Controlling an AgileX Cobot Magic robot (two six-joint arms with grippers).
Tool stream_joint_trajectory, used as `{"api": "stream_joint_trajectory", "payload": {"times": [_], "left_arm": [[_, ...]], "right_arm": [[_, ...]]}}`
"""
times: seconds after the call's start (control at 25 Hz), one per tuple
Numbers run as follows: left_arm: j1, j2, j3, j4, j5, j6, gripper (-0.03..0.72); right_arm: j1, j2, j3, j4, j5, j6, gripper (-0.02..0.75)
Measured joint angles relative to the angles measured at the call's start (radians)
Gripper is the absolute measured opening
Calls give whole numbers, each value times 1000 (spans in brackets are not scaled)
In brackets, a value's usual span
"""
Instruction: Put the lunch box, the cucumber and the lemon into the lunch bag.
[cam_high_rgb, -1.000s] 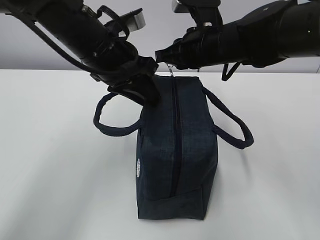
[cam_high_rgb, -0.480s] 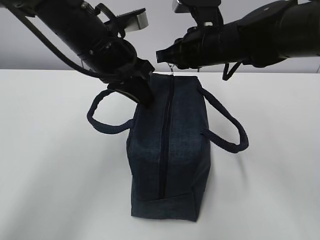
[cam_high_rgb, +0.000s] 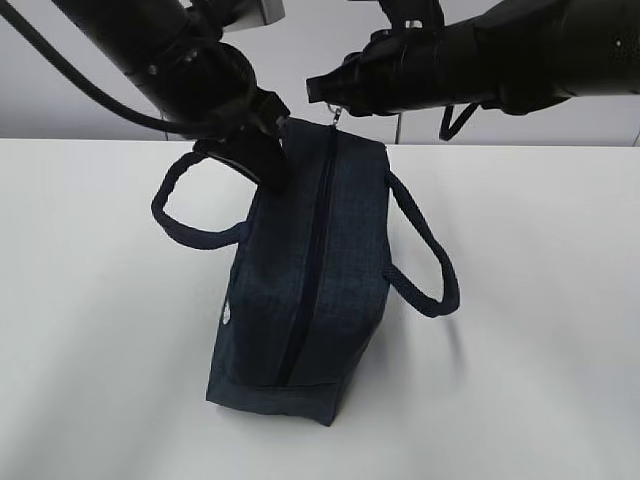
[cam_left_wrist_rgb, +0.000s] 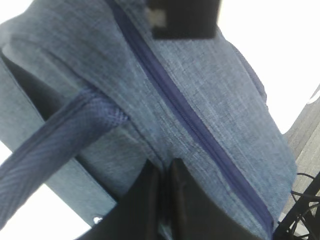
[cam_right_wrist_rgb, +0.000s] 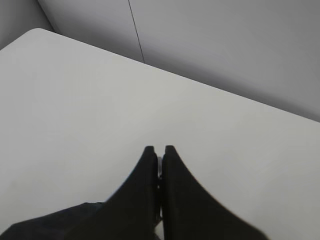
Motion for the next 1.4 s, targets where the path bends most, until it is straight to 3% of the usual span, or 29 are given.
{"api": "stream_joint_trajectory", "payload": {"times": [0.4,0.72,1.12,1.4], "left_arm": [[-2,-59,0,14,65,13,-5],[-66,-99,0,30,72,14,-5],[-81,-160,0,9,75,14,-5],[-134,-164,0,13,64,14,-5]], "right_arm": [[2,0,-22,0,9,-1,0],[3,0,-27,0,9,-2,0],[3,0,-29,2,-2,-2,0],[-3,0,-29,4,0,-2,0]]}}
